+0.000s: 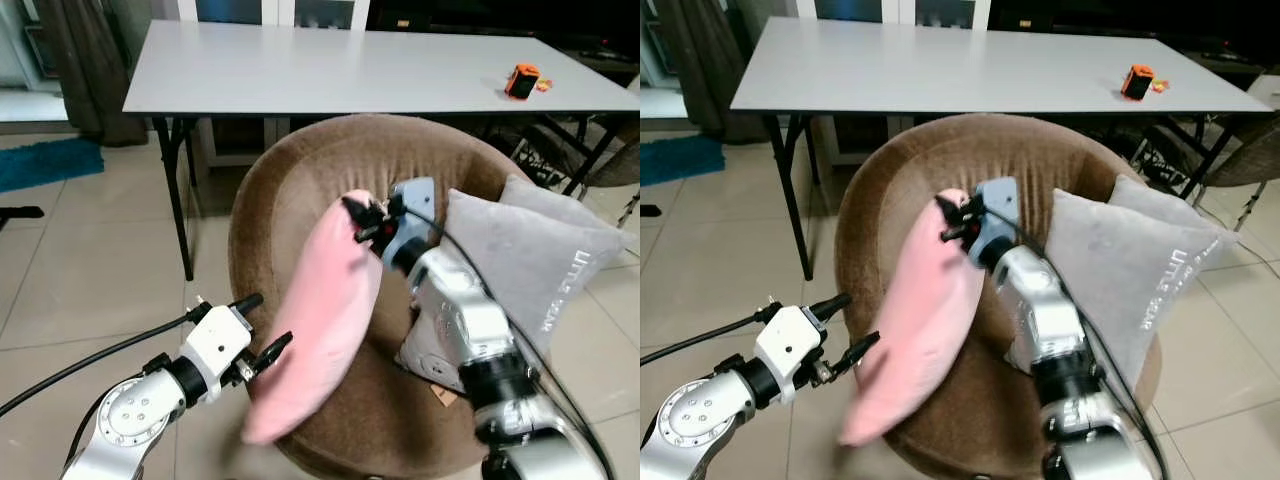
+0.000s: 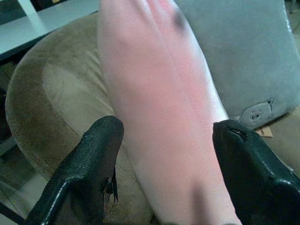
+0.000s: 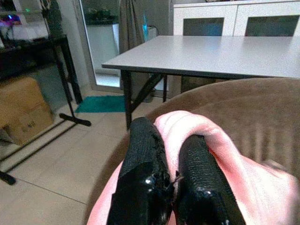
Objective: Move the pillow to the sofa from floor
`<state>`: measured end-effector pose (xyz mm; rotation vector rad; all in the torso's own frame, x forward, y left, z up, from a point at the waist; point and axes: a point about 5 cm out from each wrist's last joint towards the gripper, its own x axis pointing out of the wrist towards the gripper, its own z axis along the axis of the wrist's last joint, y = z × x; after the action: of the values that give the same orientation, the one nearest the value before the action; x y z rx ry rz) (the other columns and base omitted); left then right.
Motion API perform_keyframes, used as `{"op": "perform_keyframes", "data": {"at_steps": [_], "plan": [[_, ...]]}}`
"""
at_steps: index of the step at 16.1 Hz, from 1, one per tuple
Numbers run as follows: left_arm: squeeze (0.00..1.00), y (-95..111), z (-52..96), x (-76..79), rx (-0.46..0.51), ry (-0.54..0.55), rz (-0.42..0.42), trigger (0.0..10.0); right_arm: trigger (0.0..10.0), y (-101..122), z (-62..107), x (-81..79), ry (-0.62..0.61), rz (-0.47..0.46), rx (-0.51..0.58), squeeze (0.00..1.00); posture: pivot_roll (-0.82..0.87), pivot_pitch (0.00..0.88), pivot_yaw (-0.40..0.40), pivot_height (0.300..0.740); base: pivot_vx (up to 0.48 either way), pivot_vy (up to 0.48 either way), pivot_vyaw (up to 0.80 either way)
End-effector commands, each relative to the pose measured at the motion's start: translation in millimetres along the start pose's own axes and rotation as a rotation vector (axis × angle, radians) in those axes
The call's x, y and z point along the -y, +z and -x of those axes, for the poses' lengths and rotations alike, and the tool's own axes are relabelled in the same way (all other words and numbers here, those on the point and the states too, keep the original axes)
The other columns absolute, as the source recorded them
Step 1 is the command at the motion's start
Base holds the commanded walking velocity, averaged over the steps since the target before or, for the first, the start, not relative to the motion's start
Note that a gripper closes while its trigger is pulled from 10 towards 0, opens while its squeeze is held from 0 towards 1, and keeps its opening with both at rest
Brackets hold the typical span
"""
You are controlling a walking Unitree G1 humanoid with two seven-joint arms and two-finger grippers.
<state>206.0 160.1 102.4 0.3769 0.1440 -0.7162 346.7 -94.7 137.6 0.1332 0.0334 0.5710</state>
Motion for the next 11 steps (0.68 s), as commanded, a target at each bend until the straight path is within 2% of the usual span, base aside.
{"op": "perform_keyframes", "data": {"at_steps": [1, 2, 4, 5, 6, 7, 9, 10, 11], "plan": [[0.0, 1, -0.1, 1.0, -0.004, -0.028, -0.006, 10.0, 10.0, 15, -3.5, 18.0, -0.008, 0.039, 0.062, 0.0, 0.07, 0.0, -0.064, 0.74, 0.0, 0.0, 0.0], [0.0, 1, 2.0, 1.6, -0.011, -0.042, -0.01, 10.0, 10.0, 14, -4.5, 34.2, -0.032, 0.067, 0.03, 0.0, 0.08, 0.0, -0.064, 0.74, 0.0, 0.0, 0.0], [0.0, 1, 4.6, 2.5, -0.016, -0.054, -0.011, 10.0, 10.0, 6, -0.2, 51.9, -0.101, 0.09, -0.043, 0.0, 0.09, 0.0, -0.063, 0.74, 0.0, 0.0, 0.0], [0.0, 1, 5.8, 2.7, -0.019, -0.057, -0.011, 10.0, 10.0, -2, 8.5, 69.3, -0.199, 0.09, -0.097, 0.0, 0.09, 0.0, -0.064, 0.74, 0.0, 0.0, 0.0], [0.0, 1, 6.3, 3.0, -0.021, -0.058, -0.011, 10.0, 10.0, -7, 14.3, 78.1, -0.255, 0.093, -0.129, 0.0, 0.09, 0.0, -0.065, 0.74, 0.0, 0.0, 0.0], [0.0, 0, 7.1, 3.8, -0.025, -0.061, -0.011, 10.0, 10.0, -20, 27.3, 92.8, -0.363, 0.098, -0.22, 0.0, 0.1, 0.004, -0.067, 0.74, 0.0, 0.0, 0.0], [0.0, 0, 7.5, 4.8, -0.029, -0.064, -0.008, 10.0, 10.0, -43, 51.0, 108.8, -0.499, 0.177, -0.397, 0.0, 0.1, 0.009, -0.069, 0.74, 0.0, 0.0, 0.0], [0.0, 0, 7.7, 5.4, -0.031, -0.066, -0.004, 10.0, 10.0, -47, 60.8, 116.4, -0.57, 0.169, -0.421, 0.0, 0.1, 0.011, -0.067, 0.74, 0.0, 0.0, 0.0], [0.0, 0, 7.8, 5.7, -0.033, -0.07, -0.002, 10.0, 10.0, -47, 63.7, 119.7, -0.6, 0.158, -0.418, 0.0, 0.1, 0.012, -0.065, 0.74, 0.0, 0.0, 0.0]]}}
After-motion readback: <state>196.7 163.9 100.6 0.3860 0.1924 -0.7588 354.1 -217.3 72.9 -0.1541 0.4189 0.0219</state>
